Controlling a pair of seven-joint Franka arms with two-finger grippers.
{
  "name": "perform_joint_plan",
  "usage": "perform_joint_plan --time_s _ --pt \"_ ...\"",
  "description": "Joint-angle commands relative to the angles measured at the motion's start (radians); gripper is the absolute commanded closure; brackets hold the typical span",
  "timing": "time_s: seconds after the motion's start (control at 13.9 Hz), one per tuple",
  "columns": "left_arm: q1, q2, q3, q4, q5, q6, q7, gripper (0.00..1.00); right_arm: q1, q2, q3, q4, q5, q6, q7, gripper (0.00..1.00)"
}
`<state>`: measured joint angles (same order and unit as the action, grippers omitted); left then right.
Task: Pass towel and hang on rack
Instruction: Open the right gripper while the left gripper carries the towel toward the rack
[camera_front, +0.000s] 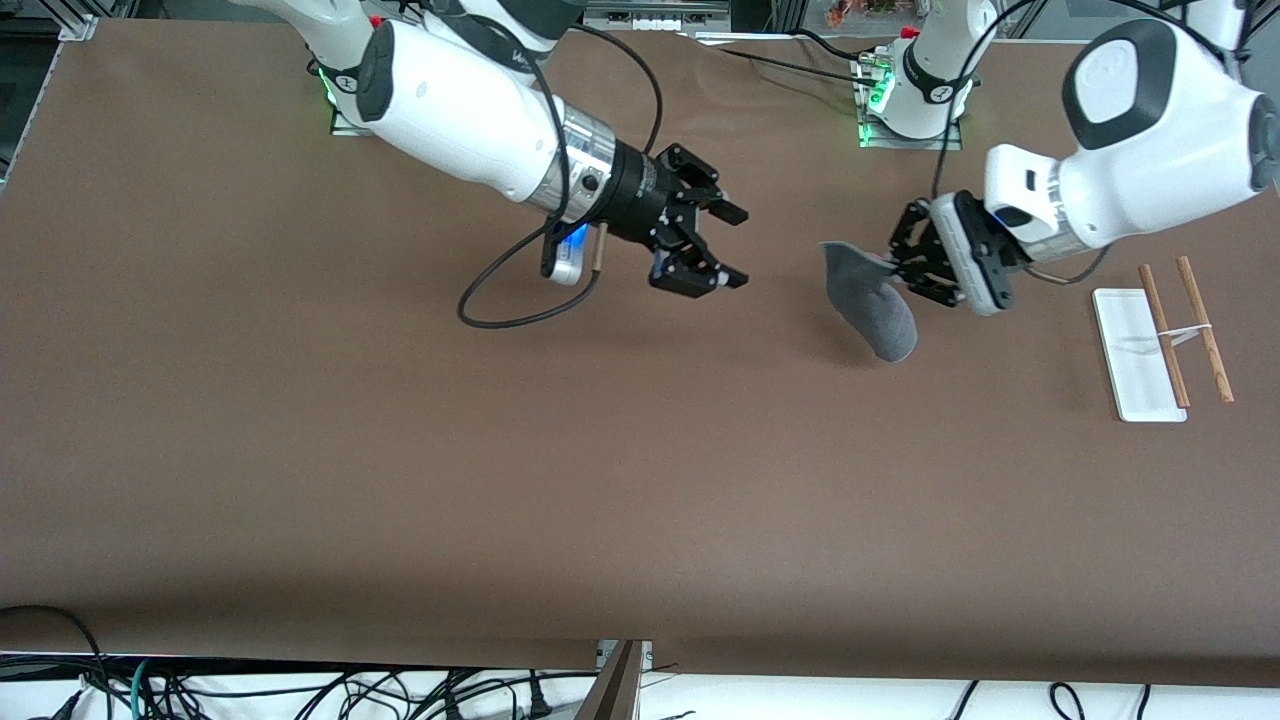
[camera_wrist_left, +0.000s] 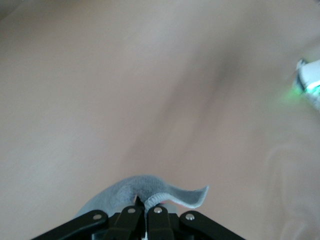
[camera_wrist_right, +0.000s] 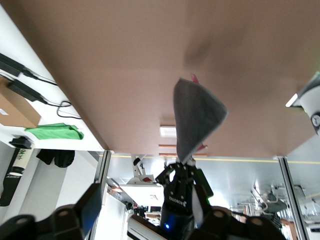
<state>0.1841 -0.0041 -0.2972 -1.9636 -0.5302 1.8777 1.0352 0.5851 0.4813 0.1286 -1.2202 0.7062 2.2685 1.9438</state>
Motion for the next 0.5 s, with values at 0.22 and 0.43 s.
perform_joint_plan --time_s 0.22,0.43 --pt "0.283 0.171 -0.01 0.222 0.292 -0.176 0.121 1.0 -0.12 -0.042 -0.01 -0.008 -0.017 -0.228 -0.317 0.01" --pt "0.373 0.292 -0.01 0.391 0.497 -0.258 0.245 1.0 -0.128 -0.089 -0.111 -0.041 -0.013 -0.471 -0.512 0.01"
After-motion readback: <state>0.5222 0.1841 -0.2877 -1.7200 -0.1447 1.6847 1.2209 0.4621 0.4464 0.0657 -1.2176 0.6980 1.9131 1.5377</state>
